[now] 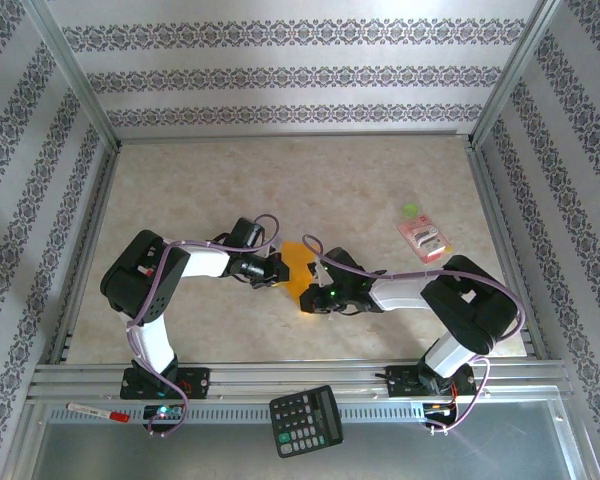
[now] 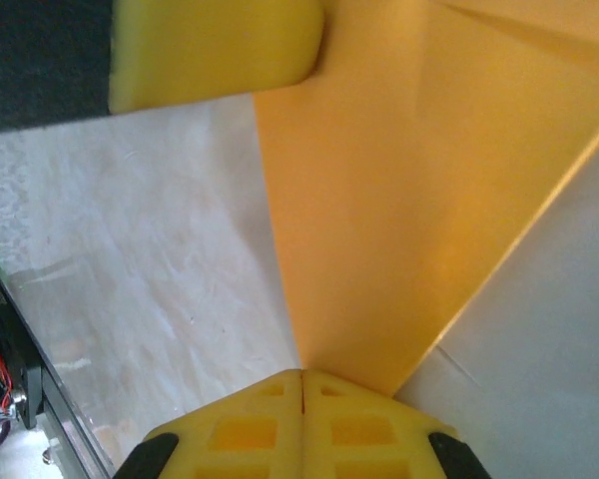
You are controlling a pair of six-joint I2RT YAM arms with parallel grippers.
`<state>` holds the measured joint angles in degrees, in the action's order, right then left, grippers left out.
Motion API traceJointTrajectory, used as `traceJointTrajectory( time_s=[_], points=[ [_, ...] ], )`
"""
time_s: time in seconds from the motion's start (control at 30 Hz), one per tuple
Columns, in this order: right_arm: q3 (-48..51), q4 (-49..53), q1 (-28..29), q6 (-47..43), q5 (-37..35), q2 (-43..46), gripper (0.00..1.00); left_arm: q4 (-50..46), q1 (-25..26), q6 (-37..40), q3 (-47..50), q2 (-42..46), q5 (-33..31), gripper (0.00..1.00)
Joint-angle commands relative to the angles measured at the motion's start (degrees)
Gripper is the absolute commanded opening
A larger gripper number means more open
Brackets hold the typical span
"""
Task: Fold a paper plane with a square sheet of paper (pick it up from the middle)
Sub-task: Third fold the triangle at the center of the table, then fourth fold the wing at the center of the table.
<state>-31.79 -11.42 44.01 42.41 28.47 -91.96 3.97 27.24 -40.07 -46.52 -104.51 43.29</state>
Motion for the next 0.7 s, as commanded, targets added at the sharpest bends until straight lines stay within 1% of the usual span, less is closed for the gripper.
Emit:
traceJointTrajectory(
  time_s=[0.0,0.17,0.27,0.33,0.4,0.47,0.53,0.6,0.67],
  points=[
    [4.16,11.53,0.77,-0.25,1.35,0.25,0.00,-3.55,-1.91,2.55,1.70,-3.25,-9.59,0.00],
    [6.38,13.81,-0.29,0.42,1.41,6.65,0.00,-3.23,-1.87,2.01,1.59,-1.60,-8.50,0.00],
    [6.33,14.92,-2.82,0.39,1.56,13.08,0.00,-0.05,-1.80,-0.60,1.72,0.64,-4.55,0.00],
    [5.23,15.18,-4.22,0.39,-0.68,17.29,0.00,2.16,-1.82,-2.87,1.77,3.37,-2.19,0.03],
    [3.30,15.67,-3.96,-0.03,-5.17,19.46,0.01,2.67,-1.93,-3.71,1.88,6.69,-1.36,0.11],
    [1.12,15.63,-3.13,-0.43,-8.84,19.45,0.03,1.22,-2.63,-3.52,2.34,10.03,-2.08,0.16],
    [-2.15,15.83,-1.89,-1.51,-11.79,17.45,0.10,-0.53,-4.33,-3.04,3.43,13.13,-3.18,0.21],
    [-5.06,15.47,-1.32,-2.12,-13.54,14.50,0.14,-2.84,-6.25,-1.41,4.32,15.28,-4.84,0.24],
    [-8.09,14.88,-0.88,-2.64,-13.74,11.04,0.18,-6.82,-7.56,1.08,3.78,16.00,-7.09,0.27]
  ],
)
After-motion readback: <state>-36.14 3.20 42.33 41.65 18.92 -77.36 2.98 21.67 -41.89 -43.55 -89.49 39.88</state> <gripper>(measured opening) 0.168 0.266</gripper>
